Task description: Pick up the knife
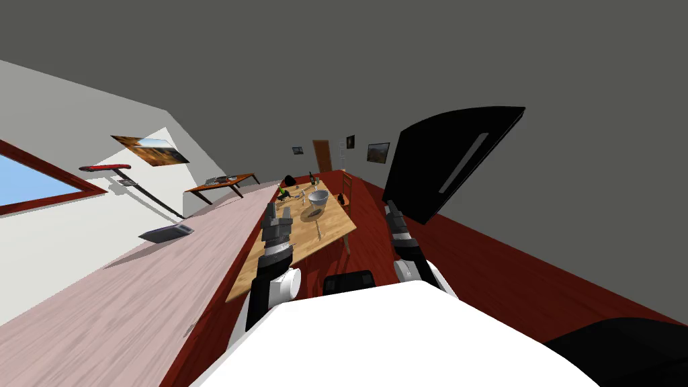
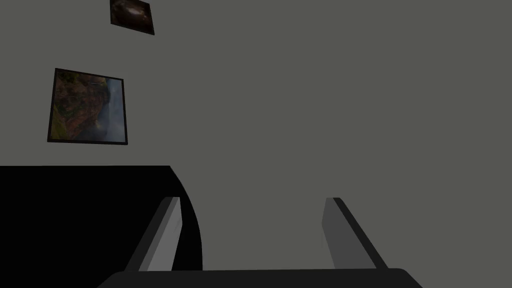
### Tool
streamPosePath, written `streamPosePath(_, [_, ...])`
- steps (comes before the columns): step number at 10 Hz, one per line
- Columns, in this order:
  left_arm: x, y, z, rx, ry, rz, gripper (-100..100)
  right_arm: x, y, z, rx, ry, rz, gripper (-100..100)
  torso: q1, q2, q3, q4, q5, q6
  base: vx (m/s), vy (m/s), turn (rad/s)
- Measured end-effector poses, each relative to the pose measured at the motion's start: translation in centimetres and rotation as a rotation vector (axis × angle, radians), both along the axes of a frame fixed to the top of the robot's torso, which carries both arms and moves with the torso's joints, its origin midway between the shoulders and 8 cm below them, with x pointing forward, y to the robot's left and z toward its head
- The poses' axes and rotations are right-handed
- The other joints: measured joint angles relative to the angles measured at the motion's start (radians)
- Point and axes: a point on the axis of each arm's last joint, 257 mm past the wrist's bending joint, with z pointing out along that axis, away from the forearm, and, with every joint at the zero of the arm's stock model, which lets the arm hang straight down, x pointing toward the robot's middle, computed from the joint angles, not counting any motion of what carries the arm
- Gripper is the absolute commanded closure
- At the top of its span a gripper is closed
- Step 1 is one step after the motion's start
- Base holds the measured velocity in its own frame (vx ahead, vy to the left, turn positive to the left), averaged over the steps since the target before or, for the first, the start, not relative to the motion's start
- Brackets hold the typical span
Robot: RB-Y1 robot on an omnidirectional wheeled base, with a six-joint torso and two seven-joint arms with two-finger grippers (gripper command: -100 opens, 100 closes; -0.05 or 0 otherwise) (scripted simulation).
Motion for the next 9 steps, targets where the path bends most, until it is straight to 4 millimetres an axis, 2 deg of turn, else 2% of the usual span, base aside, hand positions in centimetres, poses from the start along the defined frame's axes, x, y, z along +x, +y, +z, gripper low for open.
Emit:
streamPosePath(5, [0.5, -0.6, -3.1, 0.115, 0.099, -0.035, -100, 0.0, 0.0, 0.0, 0.0, 0.0, 0.0, 0, -0.001, 0.001, 0.001, 0.0, 0.0, 0.0, -0.017, -0.03, -0.092])
streamPosePath(7, [0.8, -0.2, -6.0, 0.17, 0.172, -0.039, -100, 0.0, 0.0, 0.0, 0.0, 0.0, 0.0, 0, -0.003, 0.002, 0.001, 0.0, -0.001, 0.0, -0.029, -0.051, -0.095])
streamPosePath(9, [0.9, 0.3, -7.6, 0.209, 0.221, -0.042, -100, 0.0, 0.0, 0.0, 0.0, 0.0, 0.0, 0, -0.002, 0.002, 0.001, 0.0, -0.001, 0.0, -0.037, -0.053, -0.146])
